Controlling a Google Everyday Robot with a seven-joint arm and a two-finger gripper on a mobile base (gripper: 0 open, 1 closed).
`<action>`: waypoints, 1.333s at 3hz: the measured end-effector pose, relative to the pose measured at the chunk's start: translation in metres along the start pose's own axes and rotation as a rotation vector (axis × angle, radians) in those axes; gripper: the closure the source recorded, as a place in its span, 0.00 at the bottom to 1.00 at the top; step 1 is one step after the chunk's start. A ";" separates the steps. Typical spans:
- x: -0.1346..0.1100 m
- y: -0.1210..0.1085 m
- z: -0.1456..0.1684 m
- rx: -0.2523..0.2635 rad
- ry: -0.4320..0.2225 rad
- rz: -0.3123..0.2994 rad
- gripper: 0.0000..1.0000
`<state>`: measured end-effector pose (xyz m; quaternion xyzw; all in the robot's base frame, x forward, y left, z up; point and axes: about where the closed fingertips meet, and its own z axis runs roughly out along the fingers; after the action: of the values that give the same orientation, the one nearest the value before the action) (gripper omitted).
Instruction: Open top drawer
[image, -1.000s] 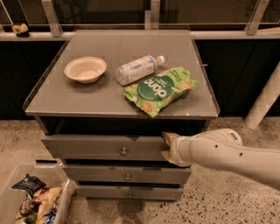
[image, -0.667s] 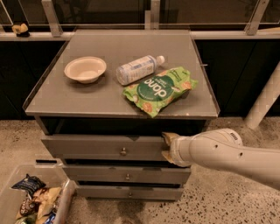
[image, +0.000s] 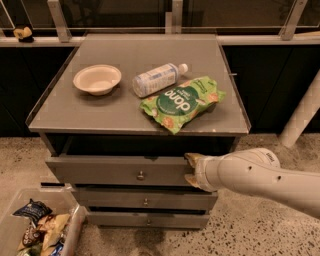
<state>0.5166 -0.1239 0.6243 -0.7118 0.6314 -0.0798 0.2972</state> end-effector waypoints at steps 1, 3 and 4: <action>-0.001 -0.001 -0.002 0.000 0.000 0.000 1.00; -0.002 0.004 -0.006 0.001 -0.004 0.005 1.00; -0.004 0.011 -0.011 -0.002 -0.009 0.013 1.00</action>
Offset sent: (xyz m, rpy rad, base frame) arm -0.4145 -0.0217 0.0041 0.2883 0.0358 -0.0975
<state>0.5011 -0.1239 0.6283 -0.7084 0.6346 -0.0742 0.2999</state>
